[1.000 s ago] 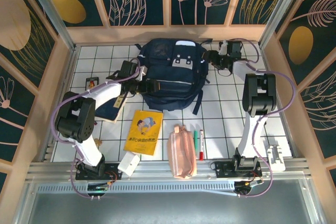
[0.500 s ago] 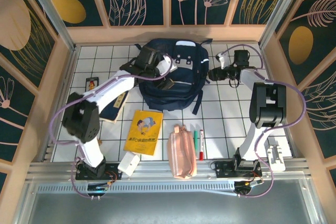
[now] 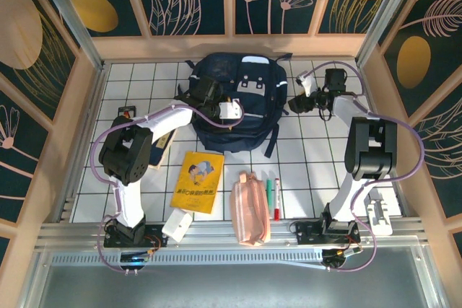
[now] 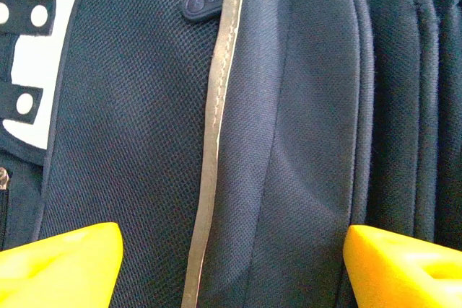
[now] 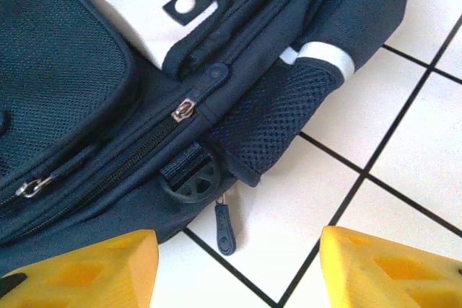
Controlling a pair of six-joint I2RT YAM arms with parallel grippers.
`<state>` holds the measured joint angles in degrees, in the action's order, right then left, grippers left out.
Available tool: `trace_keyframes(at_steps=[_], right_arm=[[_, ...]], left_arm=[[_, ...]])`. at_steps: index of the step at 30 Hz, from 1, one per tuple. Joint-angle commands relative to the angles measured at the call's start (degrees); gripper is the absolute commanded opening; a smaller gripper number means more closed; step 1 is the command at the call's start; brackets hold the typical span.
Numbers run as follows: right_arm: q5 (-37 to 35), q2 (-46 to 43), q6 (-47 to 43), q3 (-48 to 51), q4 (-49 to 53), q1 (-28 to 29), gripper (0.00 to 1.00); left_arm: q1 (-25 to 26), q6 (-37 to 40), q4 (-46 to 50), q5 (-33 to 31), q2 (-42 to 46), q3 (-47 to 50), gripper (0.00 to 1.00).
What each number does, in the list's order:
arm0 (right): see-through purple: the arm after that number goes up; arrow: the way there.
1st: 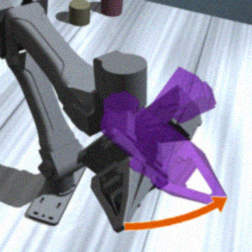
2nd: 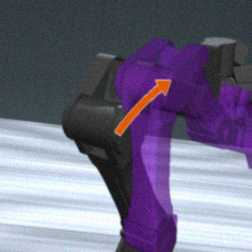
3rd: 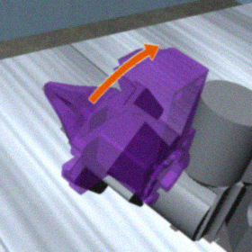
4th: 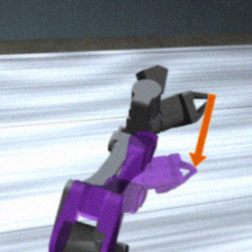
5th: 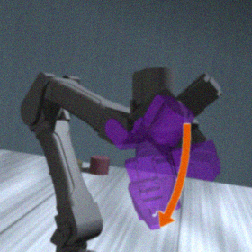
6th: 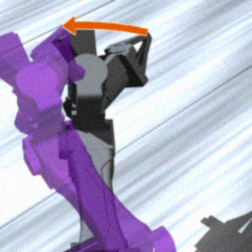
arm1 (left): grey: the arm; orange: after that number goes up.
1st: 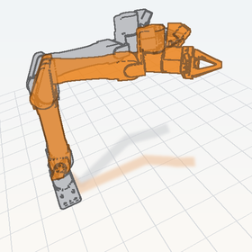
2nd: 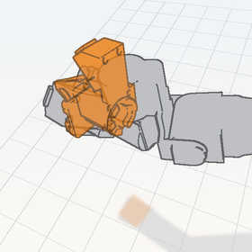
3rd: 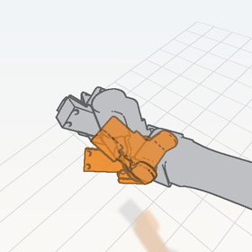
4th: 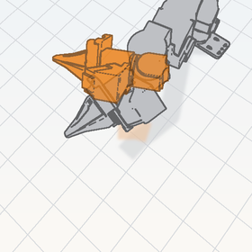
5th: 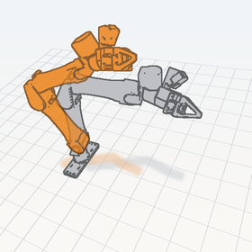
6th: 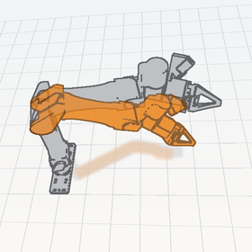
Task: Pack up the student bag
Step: Unzip the student bag at the top-center of the table.
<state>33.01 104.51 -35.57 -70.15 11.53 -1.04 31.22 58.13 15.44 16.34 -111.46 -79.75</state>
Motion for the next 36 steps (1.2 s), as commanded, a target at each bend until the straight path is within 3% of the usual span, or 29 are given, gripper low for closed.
trace_keyframes(at_steps=[1,4,9,12,21,28,29,34,36], right_arm=[[2.2,2.2,-8.7,-3.1,7.8,0.3,0.61],[1.4,3.9,-14.1,-4.4,12.5,0.5,0.6],[3.0,3.6,-14.8,-3.3,11.8,0.6,0.61],[3.7,3.6,-14.5,-2.6,10.9,1.1,0.6],[-0.4,2.3,-14.9,-0.1,6.5,1.0,0.59],[-3.1,3.2,-24.4,1.6,3.3,1.1,0.61],[-3.3,3.9,-25.5,1.3,3.0,1.2,0.61],[-6.5,6.5,-26.9,1.6,-3.7,1.7,0.61],[-5.5,7.3,-27.9,0.9,-3.4,1.7,0.61]], left_arm=[[0.1,4.9,3.1,3.4,2.1,2.1,0.81],[0.2,5.4,5.0,2.6,3.1,3.0,0.83],[0.1,5.9,7.5,1.7,5.8,3.1,0.85],[0.1,6.1,3.1,-4.2,4.4,3.7,0.8],[0.2,5.3,-7.1,-7.5,-0.2,4.7,0.68],[0.8,7.0,-9.5,-8.5,-0.8,8.0,0.71],[1.0,6.7,-10.7,-9.9,-1.0,8.4,0.67],[1.0,2.8,-10.0,-10.6,-1.4,4.6,0.03],[1.0,2.2,-9.2,-9.5,0.1,3.8,0.0]])
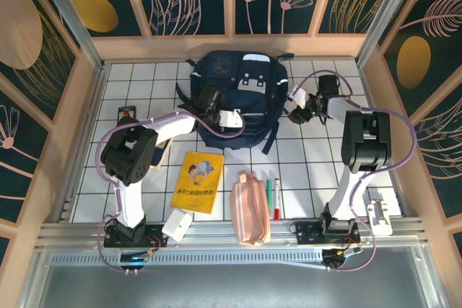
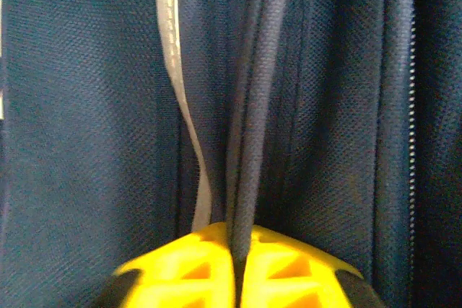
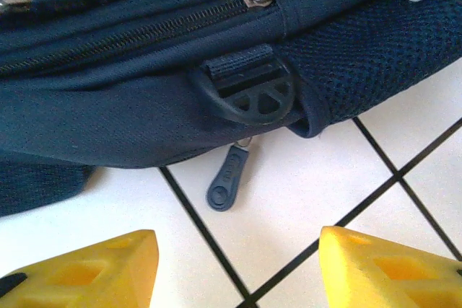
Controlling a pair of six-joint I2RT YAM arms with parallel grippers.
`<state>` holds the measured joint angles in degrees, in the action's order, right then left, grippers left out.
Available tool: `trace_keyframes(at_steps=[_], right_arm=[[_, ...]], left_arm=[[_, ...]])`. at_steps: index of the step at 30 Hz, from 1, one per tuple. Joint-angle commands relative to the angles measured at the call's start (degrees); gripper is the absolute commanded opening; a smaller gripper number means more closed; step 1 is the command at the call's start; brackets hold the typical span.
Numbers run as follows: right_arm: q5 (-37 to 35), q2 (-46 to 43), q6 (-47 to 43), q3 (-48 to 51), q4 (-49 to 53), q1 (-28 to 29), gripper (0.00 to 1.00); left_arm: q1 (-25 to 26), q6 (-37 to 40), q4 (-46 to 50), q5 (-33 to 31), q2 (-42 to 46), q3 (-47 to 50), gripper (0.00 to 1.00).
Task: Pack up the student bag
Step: Unzip the student bag at the top-center of the table.
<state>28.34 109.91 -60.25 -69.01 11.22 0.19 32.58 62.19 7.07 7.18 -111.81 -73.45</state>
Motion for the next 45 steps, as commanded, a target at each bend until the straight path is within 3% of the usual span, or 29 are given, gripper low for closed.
trace_keyframes(at_steps=[1,11,19,24,28,38,45], right_arm=[[-0.1,2.4,-3.6,-1.0,-2.4,0.5,0.61],[2.2,5.6,-3.3,-3.4,-2.2,0.8,0.6],[10.1,6.3,-6.7,-4.2,1.4,0.9,0.53],[18.2,5.0,-3.4,-5.2,0.7,-0.9,0.61],[22.0,5.0,-2.3,-6.1,1.2,-2.8,0.61],[23.0,6.7,-1.3,-9.1,2.0,-2.5,0.59],[18.6,6.1,-2.0,-7.8,3.4,-1.8,0.59]], left_arm=[[-0.4,-2.6,-1.0,0.7,1.5,-2.5,0.0],[-1.8,-7.3,0.5,11.8,10.6,-6.1,0.0],[-3.1,-8.3,1.1,14.8,11.9,-7.6,0.0],[-4.2,-10.4,-0.3,18.1,12.8,-7.5,0.0],[-5.9,-13.8,-1.5,22.4,13.3,-8.3,0.0],[-6.7,-16.7,-2.6,26.8,15.0,-9.6,0.0],[-7.7,-21.4,-5.5,26.5,15.5,-9.7,0.0]])
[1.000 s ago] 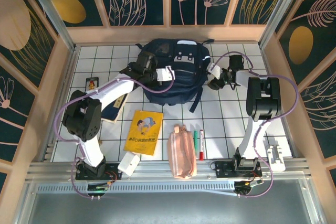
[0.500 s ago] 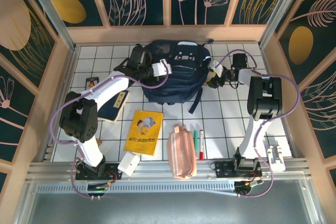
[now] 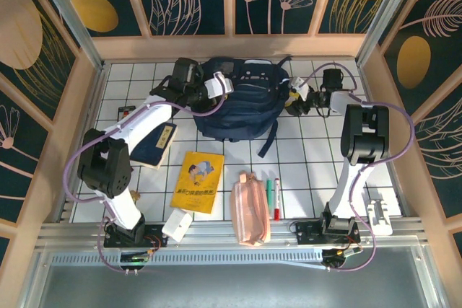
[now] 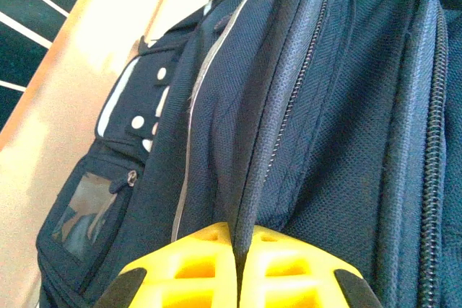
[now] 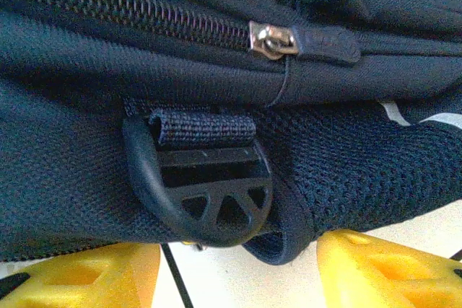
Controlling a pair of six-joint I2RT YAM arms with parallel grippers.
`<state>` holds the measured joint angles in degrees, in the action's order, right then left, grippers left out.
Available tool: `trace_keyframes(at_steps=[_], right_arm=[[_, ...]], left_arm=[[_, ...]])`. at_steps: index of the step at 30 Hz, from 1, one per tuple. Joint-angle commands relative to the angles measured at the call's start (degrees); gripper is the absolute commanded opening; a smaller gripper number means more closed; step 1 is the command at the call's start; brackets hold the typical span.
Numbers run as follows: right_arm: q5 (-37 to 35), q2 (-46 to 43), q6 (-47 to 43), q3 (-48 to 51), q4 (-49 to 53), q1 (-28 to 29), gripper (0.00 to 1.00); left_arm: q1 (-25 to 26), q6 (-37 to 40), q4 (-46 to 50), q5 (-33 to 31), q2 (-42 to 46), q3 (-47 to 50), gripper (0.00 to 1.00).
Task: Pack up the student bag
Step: Unzip the student bag at the top-center of the table.
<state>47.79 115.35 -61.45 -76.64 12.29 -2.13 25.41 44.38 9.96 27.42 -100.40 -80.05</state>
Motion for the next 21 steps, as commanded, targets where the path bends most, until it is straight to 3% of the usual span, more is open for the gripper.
trace_keyframes(at_steps=[1,4,8,11,17,21], right_arm=[[-1.4,0.7,-0.3,-0.2,2.2,0.5,0.59],[-3.2,1.0,4.1,-0.7,2.4,0.2,0.59],[1.9,-0.4,13.4,-1.3,3.6,-0.3,0.59],[4.2,-3.1,17.0,4.1,-4.2,0.3,0.61],[-0.2,1.6,7.6,-3.0,6.8,3.3,0.57],[2.6,1.1,3.8,-2.1,5.7,2.9,0.37]], left_arm=[[-0.9,-4.4,-9.2,6.7,4.4,-3.0,0.0],[-1.7,-6.5,-10.4,7.1,4.6,-3.0,0.0],[-1.8,-7.3,-10.7,7.5,4.4,-3.0,0.0],[-1.8,-7.9,-11.1,8.3,4.3,-2.7,0.0],[-1.7,-8.3,-10.9,8.7,4.3,-3.3,0.0],[-1.8,-8.2,-10.6,8.4,4.3,-3.0,0.0]])
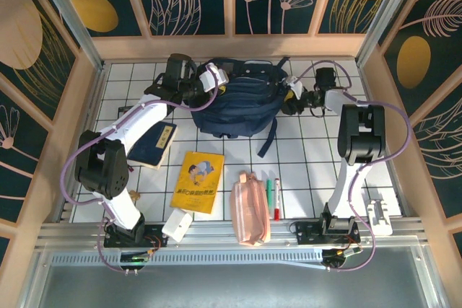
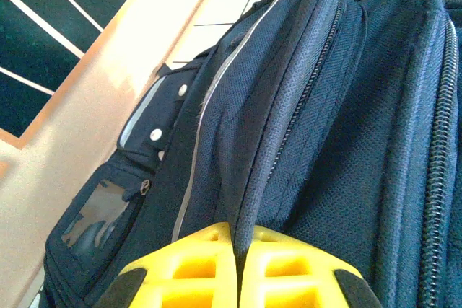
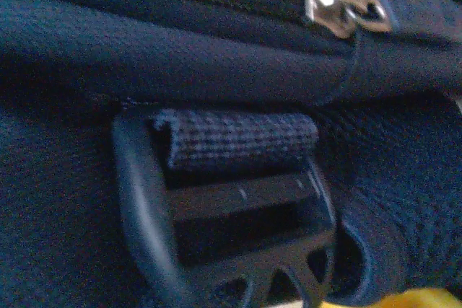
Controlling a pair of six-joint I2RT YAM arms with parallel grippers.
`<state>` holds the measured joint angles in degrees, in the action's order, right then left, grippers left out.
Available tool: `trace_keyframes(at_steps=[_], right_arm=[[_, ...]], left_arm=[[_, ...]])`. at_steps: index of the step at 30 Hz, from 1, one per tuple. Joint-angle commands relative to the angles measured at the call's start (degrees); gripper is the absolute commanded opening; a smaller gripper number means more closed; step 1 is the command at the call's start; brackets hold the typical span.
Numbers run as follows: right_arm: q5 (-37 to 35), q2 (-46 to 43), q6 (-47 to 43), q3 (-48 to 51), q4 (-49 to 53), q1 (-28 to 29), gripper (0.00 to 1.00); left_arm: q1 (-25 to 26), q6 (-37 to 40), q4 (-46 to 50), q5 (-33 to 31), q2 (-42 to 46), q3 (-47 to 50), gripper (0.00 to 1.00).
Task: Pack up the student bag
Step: Unzip the student bag at the top-center of the table.
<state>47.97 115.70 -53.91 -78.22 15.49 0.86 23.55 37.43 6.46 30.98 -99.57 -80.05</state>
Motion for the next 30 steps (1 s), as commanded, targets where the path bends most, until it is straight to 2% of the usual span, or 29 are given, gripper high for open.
trace_keyframes(at_steps=[1,3,8,13,19,26,30], right_arm=[[3.1,0.6,-4.5,-0.2,2.3,-0.3,0.23],[2.7,0.3,-5.8,-0.3,2.9,-0.8,0.0],[-2.5,-3.4,-9.4,1.2,4.4,-1.8,0.0],[-7.6,-5.8,-14.6,1.0,7.8,-1.5,0.0],[-10.7,-8.3,-17.5,0.5,12.5,1.0,0.0],[-9.4,-10.0,-16.4,-2.2,20.0,2.0,0.0],[-6.1,-12.0,-19.1,-2.5,22.4,3.4,0.0]], left_arm=[[0.1,-1.3,-7.1,4.8,3.5,-2.9,0.0],[0.1,-1.5,-6.9,4.2,3.3,-2.7,0.0],[0.1,-2.1,-3.5,-2.8,1.7,-5.3,0.0],[0.2,-4.3,4.0,-10.6,-4.9,-11.4,0.0],[1.1,-5.3,4.1,-14.7,-7.2,-11.0,0.0],[3.0,-6.6,1.0,-14.2,-5.8,-6.4,0.0],[3.0,-8.6,1.1,-18.8,-7.0,-6.7,0.0]])
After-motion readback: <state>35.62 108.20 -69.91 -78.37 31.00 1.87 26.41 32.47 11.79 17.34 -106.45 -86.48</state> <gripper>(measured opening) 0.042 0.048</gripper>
